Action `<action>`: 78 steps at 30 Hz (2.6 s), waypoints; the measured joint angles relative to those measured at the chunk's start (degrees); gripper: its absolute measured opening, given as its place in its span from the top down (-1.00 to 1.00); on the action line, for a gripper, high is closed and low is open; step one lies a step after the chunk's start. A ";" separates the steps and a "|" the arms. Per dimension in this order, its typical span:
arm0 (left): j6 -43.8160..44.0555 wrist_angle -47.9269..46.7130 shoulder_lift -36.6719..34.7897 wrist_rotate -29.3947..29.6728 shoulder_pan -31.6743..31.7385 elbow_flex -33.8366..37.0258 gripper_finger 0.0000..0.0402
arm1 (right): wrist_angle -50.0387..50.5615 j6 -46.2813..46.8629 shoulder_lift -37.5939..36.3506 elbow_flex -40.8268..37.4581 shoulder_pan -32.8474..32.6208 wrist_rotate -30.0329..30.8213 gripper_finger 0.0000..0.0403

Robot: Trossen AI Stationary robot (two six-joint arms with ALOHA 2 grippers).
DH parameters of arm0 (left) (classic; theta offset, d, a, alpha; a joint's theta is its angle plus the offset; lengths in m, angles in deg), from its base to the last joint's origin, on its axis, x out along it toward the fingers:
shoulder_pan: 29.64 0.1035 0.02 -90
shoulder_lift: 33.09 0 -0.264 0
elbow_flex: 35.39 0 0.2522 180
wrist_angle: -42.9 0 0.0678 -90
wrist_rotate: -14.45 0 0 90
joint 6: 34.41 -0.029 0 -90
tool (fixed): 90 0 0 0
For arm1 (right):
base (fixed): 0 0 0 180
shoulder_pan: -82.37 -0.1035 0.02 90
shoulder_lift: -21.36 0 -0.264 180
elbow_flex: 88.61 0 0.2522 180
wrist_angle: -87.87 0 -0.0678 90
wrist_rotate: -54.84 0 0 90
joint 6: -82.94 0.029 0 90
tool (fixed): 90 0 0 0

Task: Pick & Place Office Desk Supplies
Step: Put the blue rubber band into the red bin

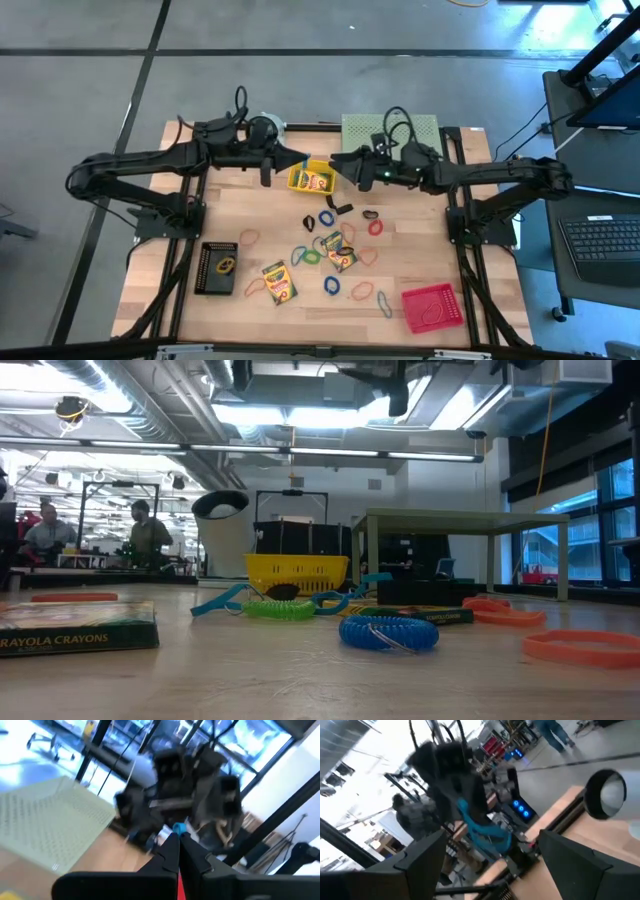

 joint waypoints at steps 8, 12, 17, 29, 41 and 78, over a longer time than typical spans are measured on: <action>3.98 4.06 3.49 -0.21 0.89 0.00 0.99 | -0.30 -0.06 2.34 0.00 -0.07 -0.88 -0.58; 6.21 8.60 6.80 -0.82 0.84 0.00 0.99 | -0.06 -1.83 2.45 -0.01 -0.09 0.68 -0.58; 9.62 16.69 11.27 -3.27 0.84 0.00 0.99 | -0.08 -2.81 2.45 0.00 -0.07 2.10 -0.58; 12.37 19.85 14.37 -4.50 0.84 -0.02 0.99 | 0.11 -2.83 2.45 0.00 -0.09 1.70 -0.38; 11.90 22.33 14.02 -4.83 0.84 -0.07 0.99 | -0.52 1.45 2.41 0.00 -0.03 0.06 0.92; -6.37 -12.24 7.86 -42.43 7.21 -0.02 0.58 | 50.10 15.26 -15.84 0.04 -11.77 -14.41 1.00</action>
